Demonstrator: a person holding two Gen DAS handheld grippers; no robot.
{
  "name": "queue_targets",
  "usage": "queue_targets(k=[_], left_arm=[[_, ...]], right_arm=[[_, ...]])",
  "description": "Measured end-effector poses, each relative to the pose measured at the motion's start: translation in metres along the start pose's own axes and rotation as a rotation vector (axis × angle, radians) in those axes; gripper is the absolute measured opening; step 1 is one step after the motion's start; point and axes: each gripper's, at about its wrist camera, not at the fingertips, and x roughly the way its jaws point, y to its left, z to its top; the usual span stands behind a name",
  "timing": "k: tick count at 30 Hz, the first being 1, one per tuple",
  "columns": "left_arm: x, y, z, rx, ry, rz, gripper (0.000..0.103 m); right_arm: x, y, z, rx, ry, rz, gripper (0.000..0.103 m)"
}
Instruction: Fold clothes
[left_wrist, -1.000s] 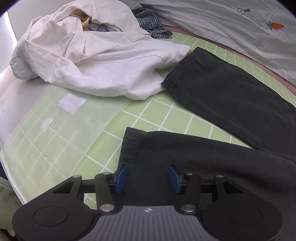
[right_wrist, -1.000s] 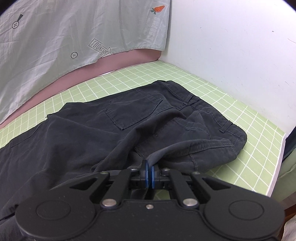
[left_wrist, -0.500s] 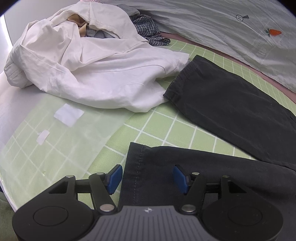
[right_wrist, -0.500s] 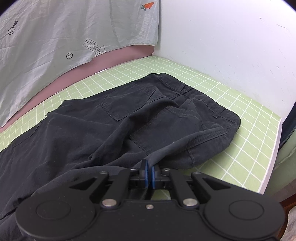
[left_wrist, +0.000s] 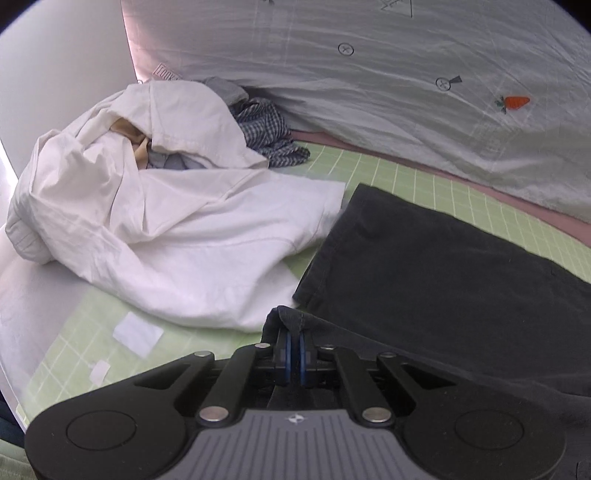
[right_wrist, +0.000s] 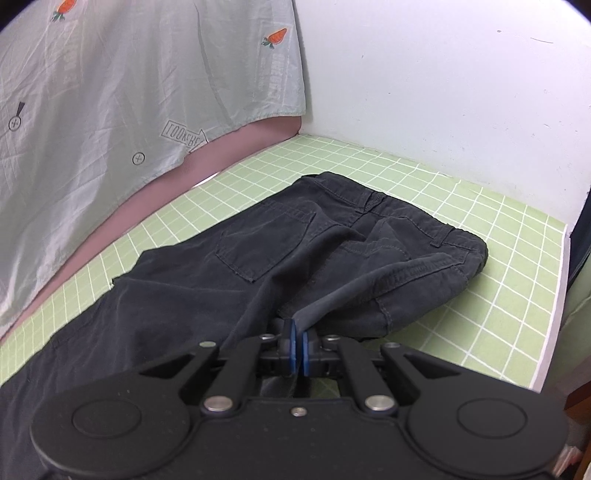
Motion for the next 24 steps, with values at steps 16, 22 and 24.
queue_targets(k=[16,22,24], left_arm=[[0.171,-0.092,0.121,0.119,0.139,-0.065,0.016],[0.191,-0.068,0.086,0.073,0.253,-0.054,0.034],[0.187,-0.061,0.079,0.06,0.259,-0.058,0.038]], right_arm=[[0.087,0.097,0.082,-0.061,-0.097,-0.04,0.006],[0.128,0.108,0.047,-0.118,0.029,-0.152,0.024],[0.127,0.105,0.039,-0.106,0.038,-0.157,0.024]])
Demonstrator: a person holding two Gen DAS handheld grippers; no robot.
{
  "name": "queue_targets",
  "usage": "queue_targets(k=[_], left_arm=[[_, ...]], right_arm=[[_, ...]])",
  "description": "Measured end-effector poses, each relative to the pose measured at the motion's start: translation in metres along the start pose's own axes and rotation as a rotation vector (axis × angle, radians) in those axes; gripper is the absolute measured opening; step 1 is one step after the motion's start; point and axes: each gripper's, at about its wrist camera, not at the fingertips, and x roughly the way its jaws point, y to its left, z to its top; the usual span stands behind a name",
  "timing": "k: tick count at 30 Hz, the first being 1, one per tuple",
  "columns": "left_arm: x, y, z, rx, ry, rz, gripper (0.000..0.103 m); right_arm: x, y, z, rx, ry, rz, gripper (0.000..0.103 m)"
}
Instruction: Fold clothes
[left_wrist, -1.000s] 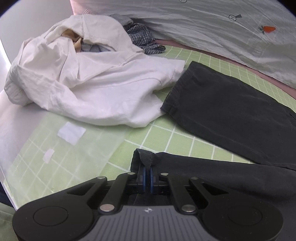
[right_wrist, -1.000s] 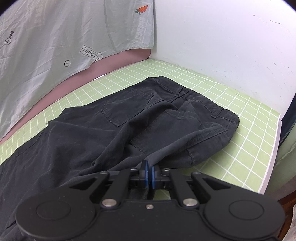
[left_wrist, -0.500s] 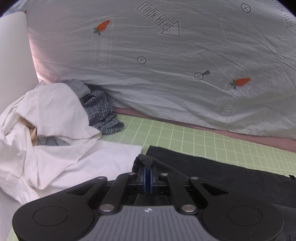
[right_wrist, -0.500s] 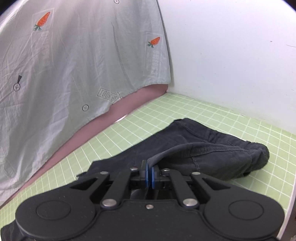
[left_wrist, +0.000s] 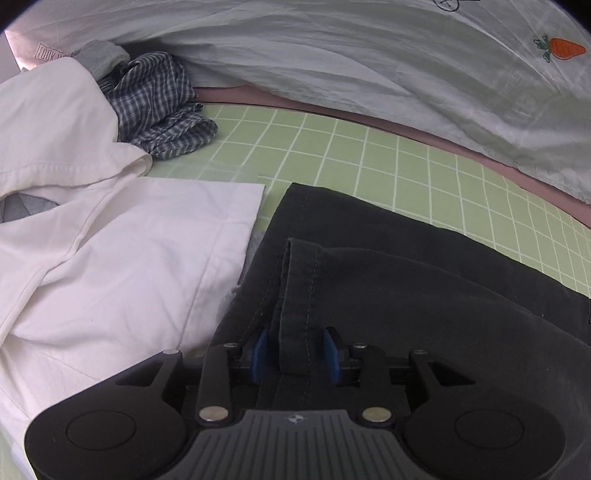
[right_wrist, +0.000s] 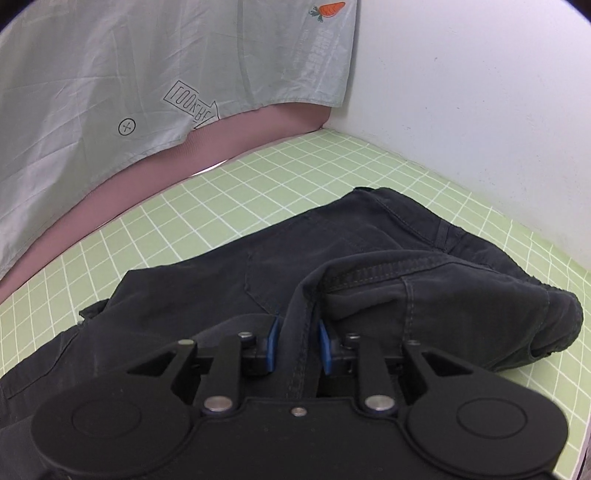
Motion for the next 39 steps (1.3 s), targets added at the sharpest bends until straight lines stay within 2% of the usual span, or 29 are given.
queue_targets(k=[7,13,15,19,22,28,39], left_arm=[[-0.023,0.004,-0.021,-0.026,-0.003,-0.021,0.043],[-0.051,0.005,-0.055,-0.047,-0.025,-0.05,0.05],[-0.06,0.007,-0.068,-0.071,-0.033,-0.064,0.056],[-0.072,0.01,-0.092,-0.098,-0.029,-0.049,0.06],[-0.073,0.013,-0.108,-0.11,-0.015,-0.015,0.064],[-0.065,0.02,-0.131,-0.153,0.021,0.004,0.064],[-0.057,0.019,-0.134,-0.16,0.015,-0.005,0.064]], right_arm=[[-0.009,-0.009,-0.008,0.016,0.009,0.037,0.029],[-0.02,-0.015,-0.012,0.032,0.006,0.1,0.035],[-0.025,-0.019,-0.015,0.032,0.0,0.118,0.036],[-0.035,-0.028,-0.02,0.044,-0.009,0.159,0.043],[-0.04,-0.037,-0.024,0.046,-0.012,0.186,0.047],[-0.041,-0.05,-0.033,0.047,-0.006,0.215,0.051],[-0.036,-0.054,-0.038,0.07,0.004,0.215,0.055]])
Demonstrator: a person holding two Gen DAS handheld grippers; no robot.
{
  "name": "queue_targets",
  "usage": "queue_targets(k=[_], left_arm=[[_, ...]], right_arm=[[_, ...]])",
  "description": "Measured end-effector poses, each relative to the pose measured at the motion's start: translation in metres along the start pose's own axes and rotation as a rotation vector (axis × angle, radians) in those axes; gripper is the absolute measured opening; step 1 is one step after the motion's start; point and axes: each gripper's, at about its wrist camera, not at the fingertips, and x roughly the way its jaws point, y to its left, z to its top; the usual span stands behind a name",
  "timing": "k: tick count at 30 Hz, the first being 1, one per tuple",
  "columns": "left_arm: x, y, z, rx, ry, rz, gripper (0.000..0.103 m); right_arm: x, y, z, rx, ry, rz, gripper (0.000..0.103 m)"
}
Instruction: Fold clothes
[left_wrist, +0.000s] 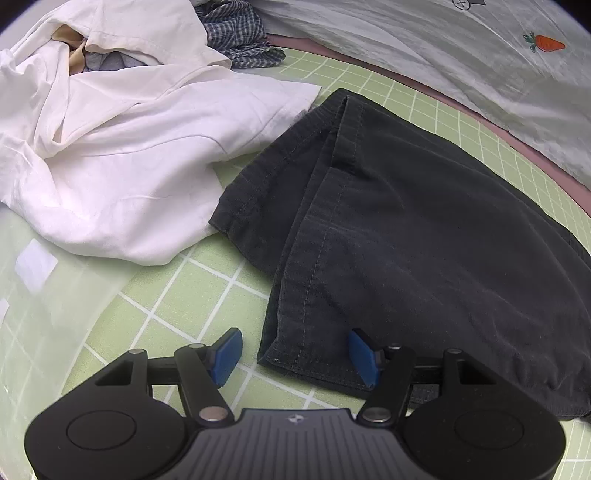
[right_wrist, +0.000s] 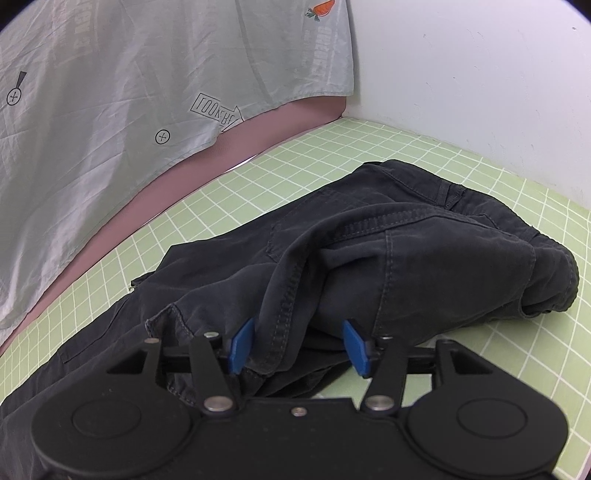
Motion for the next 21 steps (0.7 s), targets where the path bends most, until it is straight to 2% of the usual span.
queue_targets(k=[2,7,9,13,21], left_arm=[[-0.001,-0.001,-0.001,0.005,-0.007,-0.003,0.062],[-0.003,-0.005,-0.003,0.018,-0.03,0.003,0.044],[-0.004,-0.003,-0.004,0.005,-0.041,0.021,0.027],[-0.009,0.01,-0.004,-0.116,-0.067,-0.013,0.023],[-0.046,0.011,-0.001,-0.141,-0.188,-0.011,0.021]], right_arm=[[0.0,0.0,-0.001,0.005,-0.001,-0.003,0.055],[0.001,-0.001,-0.002,0.021,-0.004,-0.005,0.055],[0.001,-0.001,-0.003,0.026,-0.005,-0.005,0.055],[0.001,-0.002,-0.004,0.031,-0.007,-0.006,0.055],[0.0,-0.007,-0.002,0.045,-0.002,0.002,0.06]])
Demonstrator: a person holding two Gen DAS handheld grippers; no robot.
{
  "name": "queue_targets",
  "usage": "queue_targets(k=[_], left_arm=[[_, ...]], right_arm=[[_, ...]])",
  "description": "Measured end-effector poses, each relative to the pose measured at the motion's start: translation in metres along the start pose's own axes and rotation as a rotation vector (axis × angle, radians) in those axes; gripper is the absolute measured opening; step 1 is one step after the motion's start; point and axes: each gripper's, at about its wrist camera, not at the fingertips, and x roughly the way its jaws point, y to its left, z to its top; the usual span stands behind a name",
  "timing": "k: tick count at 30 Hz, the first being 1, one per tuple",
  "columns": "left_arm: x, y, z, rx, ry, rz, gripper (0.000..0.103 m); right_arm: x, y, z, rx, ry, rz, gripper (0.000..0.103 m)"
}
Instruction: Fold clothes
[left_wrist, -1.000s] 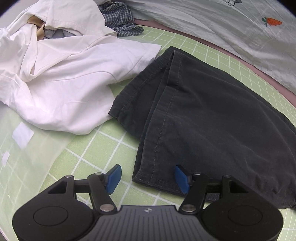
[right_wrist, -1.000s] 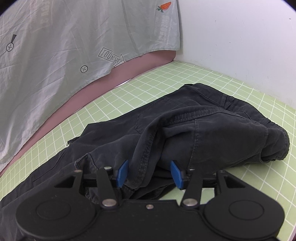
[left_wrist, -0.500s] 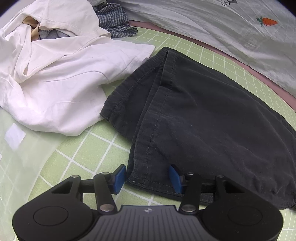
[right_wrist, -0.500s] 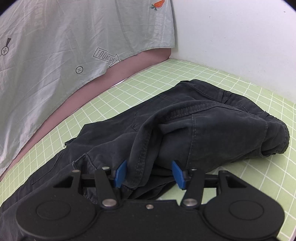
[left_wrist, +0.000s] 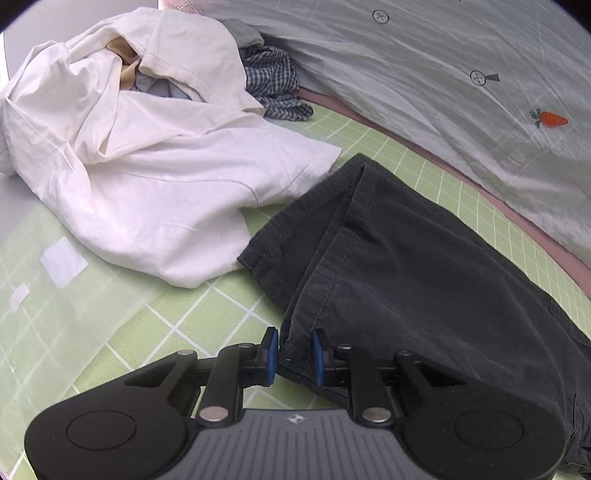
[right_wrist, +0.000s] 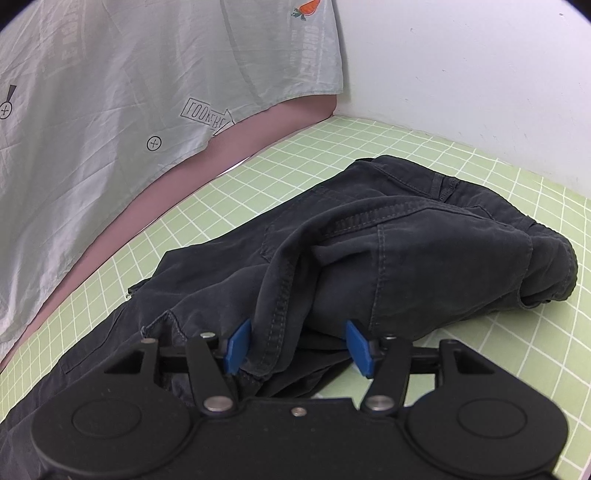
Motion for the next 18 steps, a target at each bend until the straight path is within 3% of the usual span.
queue_targets(k=[6,13,15,18], left_arm=[[-0.025,-0.003,0.022,0.023,-0.109,0.032,0.021],[-0.018,0.0,0.031,-0.014,-0.094,0.041,0.021],[-0.019,-0.003,0.032,-0.004,-0.101,0.044,0.021],[-0.018,-0.005,0.038,0.0,-0.103,0.042,0.021]], right_arm=[[0.003,-0.012,-0.001,0.047,0.02,-0.012,0.061],[0.011,-0.031,-0.004,0.148,0.056,-0.005,0.064],[0.01,-0.032,-0.003,0.156,0.05,0.006,0.055],[0.005,-0.025,0.003,0.111,0.027,-0.009,0.051]])
